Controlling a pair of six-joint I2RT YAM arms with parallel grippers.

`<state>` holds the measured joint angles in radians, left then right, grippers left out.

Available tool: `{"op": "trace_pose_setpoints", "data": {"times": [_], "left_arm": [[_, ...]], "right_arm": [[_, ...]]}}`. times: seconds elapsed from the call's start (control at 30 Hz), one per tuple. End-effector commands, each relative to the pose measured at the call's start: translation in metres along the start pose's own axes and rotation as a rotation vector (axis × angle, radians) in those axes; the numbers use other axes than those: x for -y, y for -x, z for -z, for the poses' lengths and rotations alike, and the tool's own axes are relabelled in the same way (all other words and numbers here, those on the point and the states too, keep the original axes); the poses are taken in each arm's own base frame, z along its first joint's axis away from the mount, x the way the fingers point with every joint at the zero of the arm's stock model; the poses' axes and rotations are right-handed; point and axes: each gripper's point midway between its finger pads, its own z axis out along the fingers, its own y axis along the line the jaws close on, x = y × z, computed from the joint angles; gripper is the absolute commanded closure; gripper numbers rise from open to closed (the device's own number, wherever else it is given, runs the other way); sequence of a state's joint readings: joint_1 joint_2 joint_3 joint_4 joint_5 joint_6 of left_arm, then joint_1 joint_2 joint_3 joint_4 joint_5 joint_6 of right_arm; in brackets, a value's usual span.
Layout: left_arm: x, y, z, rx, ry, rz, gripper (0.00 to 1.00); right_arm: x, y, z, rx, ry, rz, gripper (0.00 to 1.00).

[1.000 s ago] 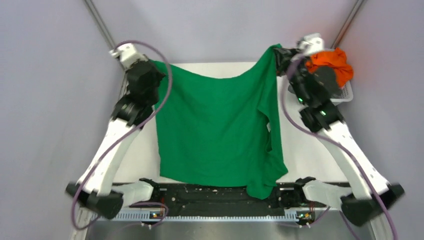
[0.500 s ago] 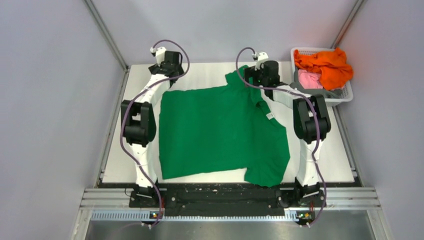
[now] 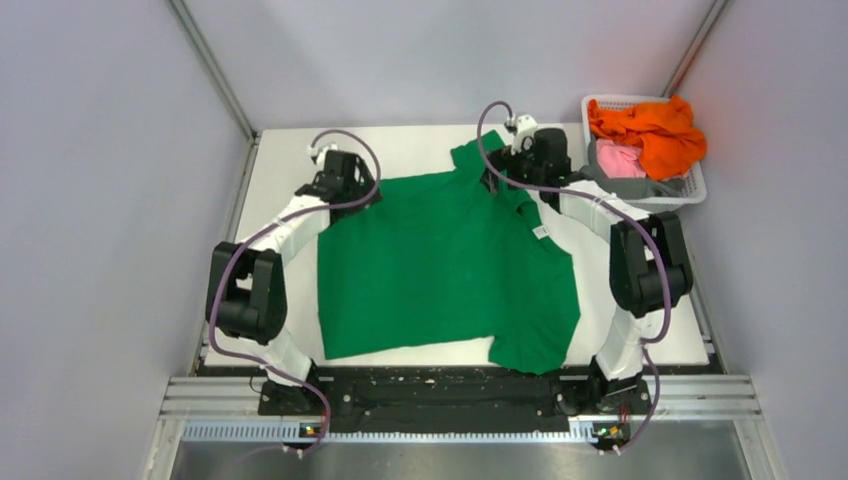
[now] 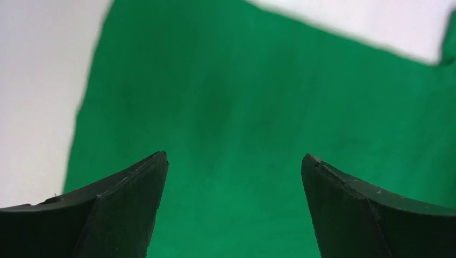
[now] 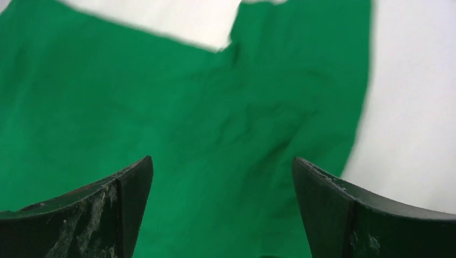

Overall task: Fold and stack the t-shirts
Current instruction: Flatten out the tshirt

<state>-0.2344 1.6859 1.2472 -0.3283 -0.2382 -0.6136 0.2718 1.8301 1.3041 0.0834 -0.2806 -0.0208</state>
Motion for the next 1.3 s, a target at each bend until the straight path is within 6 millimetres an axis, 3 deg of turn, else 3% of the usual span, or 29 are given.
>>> {"op": "trace_pose_setpoints", "data": {"times": [0.0,0.13,0.47,0.73,0.87,1.07,1.17,1.27], "left_arm": [[0.004,-0.039,0.005,-0.083,-0.067,0.053,0.01],[-0.012,-0.056,-0.004,-0.121,0.001,0.058,0.01],[-0.031,-0.073,-0.041,-0.178,0.122,0.055,0.01],[-0.035,-0.064,-0.083,-0.226,0.161,0.076,0.01],[-0.031,-0.049,-0.1,-0.208,0.171,0.066,0.01],[-0.018,-0.019,-0.113,-0.184,0.164,0.053,0.01],[-0.005,0.007,-0.099,-0.143,0.134,0.057,0.01],[0.002,0.019,-0.071,-0.118,0.091,0.067,0.01]], "right_arm": [[-0.057,-0.055,0.005,-0.168,0.197,-0.088,0.01],[-0.049,-0.077,-0.011,-0.229,0.146,-0.103,0.01],[0.057,-0.102,-0.031,-0.252,-0.163,-0.328,0.01],[0.077,-0.13,-0.054,-0.308,-0.209,-0.442,0.01],[0.086,-0.134,-0.063,-0.318,-0.221,-0.471,0.01],[0.09,-0.119,-0.061,-0.298,-0.22,-0.469,0.01],[0.089,-0.09,-0.049,-0.261,-0.222,-0.442,0.01],[0.084,-0.064,-0.026,-0.202,-0.227,-0.415,0.01]]}}
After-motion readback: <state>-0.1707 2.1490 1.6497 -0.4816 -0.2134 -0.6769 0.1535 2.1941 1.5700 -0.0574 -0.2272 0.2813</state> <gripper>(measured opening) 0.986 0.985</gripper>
